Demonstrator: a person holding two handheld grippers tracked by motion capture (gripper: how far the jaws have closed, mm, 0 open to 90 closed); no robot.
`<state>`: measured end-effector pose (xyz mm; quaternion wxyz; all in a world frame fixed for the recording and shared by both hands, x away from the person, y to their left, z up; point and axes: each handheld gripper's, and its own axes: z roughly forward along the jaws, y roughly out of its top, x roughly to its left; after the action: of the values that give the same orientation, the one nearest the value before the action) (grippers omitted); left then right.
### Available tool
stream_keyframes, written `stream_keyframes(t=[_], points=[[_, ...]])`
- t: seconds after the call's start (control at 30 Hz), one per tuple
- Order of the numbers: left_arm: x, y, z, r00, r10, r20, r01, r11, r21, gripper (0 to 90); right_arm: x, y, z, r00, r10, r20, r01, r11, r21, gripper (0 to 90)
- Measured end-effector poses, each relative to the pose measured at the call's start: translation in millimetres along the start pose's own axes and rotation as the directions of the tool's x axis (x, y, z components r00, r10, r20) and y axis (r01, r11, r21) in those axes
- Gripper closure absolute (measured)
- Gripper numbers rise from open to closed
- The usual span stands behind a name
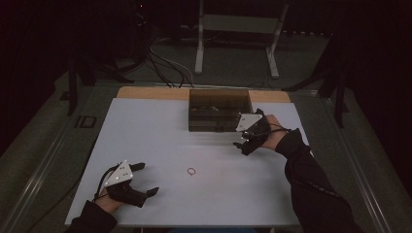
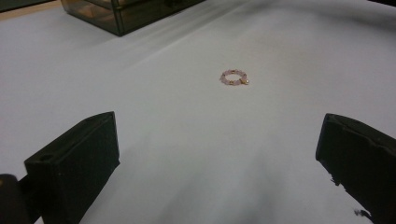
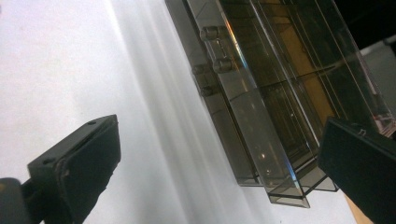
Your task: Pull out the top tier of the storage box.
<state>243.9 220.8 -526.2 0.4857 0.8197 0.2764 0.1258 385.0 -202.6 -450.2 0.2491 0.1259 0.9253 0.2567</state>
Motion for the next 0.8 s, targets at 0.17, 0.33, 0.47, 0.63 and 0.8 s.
stream_keyframes(t=[0.17,0.33,0.47,0.63,0.8], points=[[0.0,-0.2,0.4,1.0000,-0.001,0.001,0.001,1.0000,0.003,1.0,-10.6,-1.2,-4.4,0.9989,0.010,-0.046,-0.010,1.000,-0.001,2.8],[0.0,-0.3,0.3,1.0000,-0.002,0.000,0.002,1.0000,0.003,1.0,-18.4,-1.2,-8.1,0.9977,-0.003,-0.068,0.002,1.000,-0.012,2.8],[0.1,-0.4,0.5,1.0000,-0.003,0.001,0.003,1.0000,0.003,1.0,-28.1,-1.0,-10.3,0.9928,0.026,-0.117,-0.030,0.999,-0.029,2.9],[0.2,-0.5,0.4,1.0000,-0.003,0.000,0.003,1.0000,0.003,1.0,-39.2,-2.7,-10.6,0.9853,0.043,-0.165,-0.052,0.997,-0.049,3.1],[0.1,-0.3,0.5,1.0000,-0.002,0.002,0.002,1.0000,0.003,1.1,-48.4,-1.5,-8.2,0.9756,0.062,-0.211,-0.074,0.996,-0.049,4.8]])
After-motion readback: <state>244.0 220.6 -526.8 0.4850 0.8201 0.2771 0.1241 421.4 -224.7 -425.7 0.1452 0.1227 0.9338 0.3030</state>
